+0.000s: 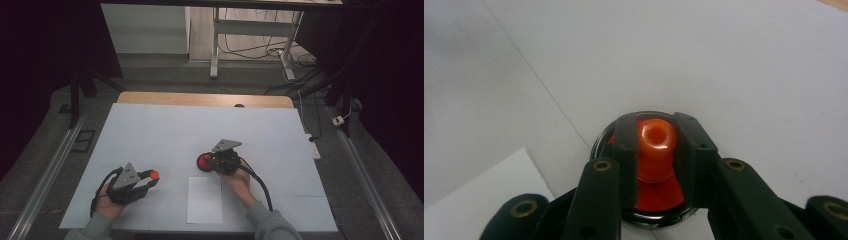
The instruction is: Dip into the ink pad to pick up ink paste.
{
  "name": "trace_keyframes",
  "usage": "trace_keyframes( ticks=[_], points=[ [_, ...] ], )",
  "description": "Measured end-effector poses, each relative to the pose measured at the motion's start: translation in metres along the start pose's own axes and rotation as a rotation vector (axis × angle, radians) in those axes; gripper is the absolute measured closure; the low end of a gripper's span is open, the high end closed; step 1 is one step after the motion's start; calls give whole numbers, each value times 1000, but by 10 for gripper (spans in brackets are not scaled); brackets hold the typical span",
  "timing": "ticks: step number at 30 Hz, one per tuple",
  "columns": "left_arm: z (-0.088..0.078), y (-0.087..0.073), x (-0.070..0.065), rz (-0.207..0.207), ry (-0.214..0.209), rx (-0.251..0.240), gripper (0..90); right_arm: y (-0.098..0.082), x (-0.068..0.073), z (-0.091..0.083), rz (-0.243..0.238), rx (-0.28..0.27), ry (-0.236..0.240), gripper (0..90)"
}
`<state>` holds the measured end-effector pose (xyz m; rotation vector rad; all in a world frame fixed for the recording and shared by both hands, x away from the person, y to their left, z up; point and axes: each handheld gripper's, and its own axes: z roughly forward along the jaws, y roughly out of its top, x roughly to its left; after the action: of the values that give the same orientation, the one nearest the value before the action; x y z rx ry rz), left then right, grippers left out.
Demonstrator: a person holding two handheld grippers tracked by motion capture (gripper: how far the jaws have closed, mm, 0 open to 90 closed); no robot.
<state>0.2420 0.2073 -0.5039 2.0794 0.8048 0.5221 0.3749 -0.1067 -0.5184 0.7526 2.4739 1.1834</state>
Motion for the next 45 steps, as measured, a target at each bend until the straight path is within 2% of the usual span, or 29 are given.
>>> trace_keyframes(
  ticks=[11, 14, 16, 17, 18, 22, 31, 45],
  points=[
    [-1, 0, 0, -1, 3, -1, 646, -2, 2, 0, -10, -14, -10, 724],
    [-1, 0, 0, -2, 4, -2, 645, -2, 0, 0, 3, -12, -6, 723],
    [-1, 0, 0, -6, 6, -6, 645, -1, -3, -1, 29, -16, 11, 721],
    [-1, 0, 1, -5, 6, -4, 645, -2, -6, -2, 61, -42, 39, 721],
    [-1, 0, 1, -4, 5, -4, 645, -2, -9, -5, 93, -67, 45, 721],
    [-1, 0, 1, -4, 6, -3, 645, 7, -11, -20, 77, -123, 28, 721],
    [0, 0, 1, -3, 6, -2, 644, 9, -5, -17, 27, -82, 26, 721],
    [0, 0, 1, -2, 5, -1, 644, 5, -2, -6, -11, -9, 14, 721]
  ],
)
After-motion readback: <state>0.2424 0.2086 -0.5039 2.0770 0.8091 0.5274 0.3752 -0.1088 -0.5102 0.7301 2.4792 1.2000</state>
